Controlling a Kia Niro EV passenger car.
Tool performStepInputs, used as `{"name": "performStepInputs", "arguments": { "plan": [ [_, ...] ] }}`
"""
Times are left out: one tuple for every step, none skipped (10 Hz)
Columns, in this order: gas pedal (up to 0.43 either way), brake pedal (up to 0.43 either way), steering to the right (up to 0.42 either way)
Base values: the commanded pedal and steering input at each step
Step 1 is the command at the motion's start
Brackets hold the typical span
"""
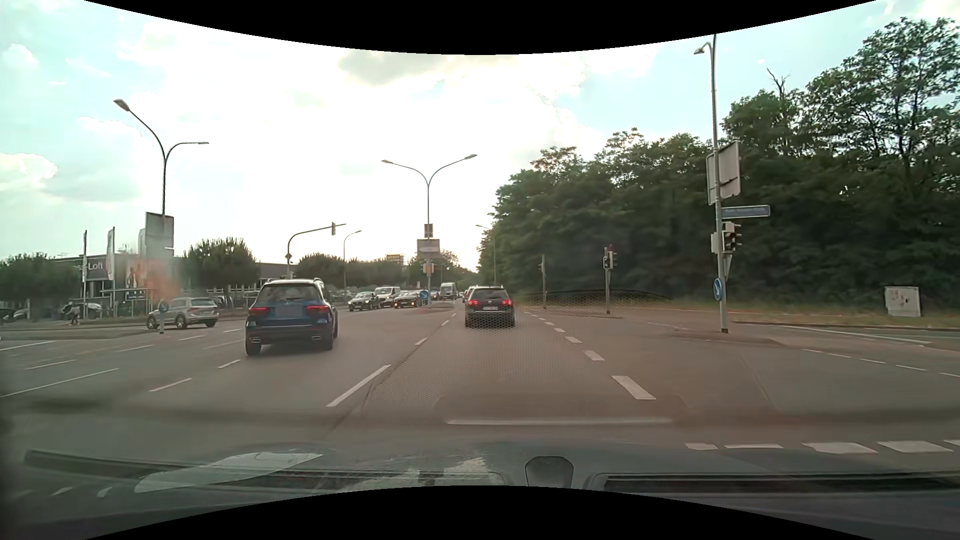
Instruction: Follow the waypoints while adhering to traffic rules and regulations
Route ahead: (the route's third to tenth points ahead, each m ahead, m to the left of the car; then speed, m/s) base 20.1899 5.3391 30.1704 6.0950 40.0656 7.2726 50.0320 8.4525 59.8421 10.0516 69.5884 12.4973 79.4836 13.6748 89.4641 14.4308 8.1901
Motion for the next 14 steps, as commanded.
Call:
{"name": "performStepInputs", "arguments": {
  "plan": [
    [0.169,0.0,-0.006],
    [0.169,0.0,-0.009],
    [0.169,0.0,-0.012],
    [0.169,0.0,-0.014],
    [0.169,0.0,-0.015],
    [0.169,0.0,-0.016],
    [0.169,0.0,-0.018],
    [0.169,0.0,-0.021],
    [0.169,0.0,-0.023],
    [0.169,0.0,-0.023],
    [0.169,0.0,-0.023],
    [0.169,0.0,-0.023],
    [0.169,0.0,-0.023],
    [0.169,0.0,-0.023]
  ]
}}
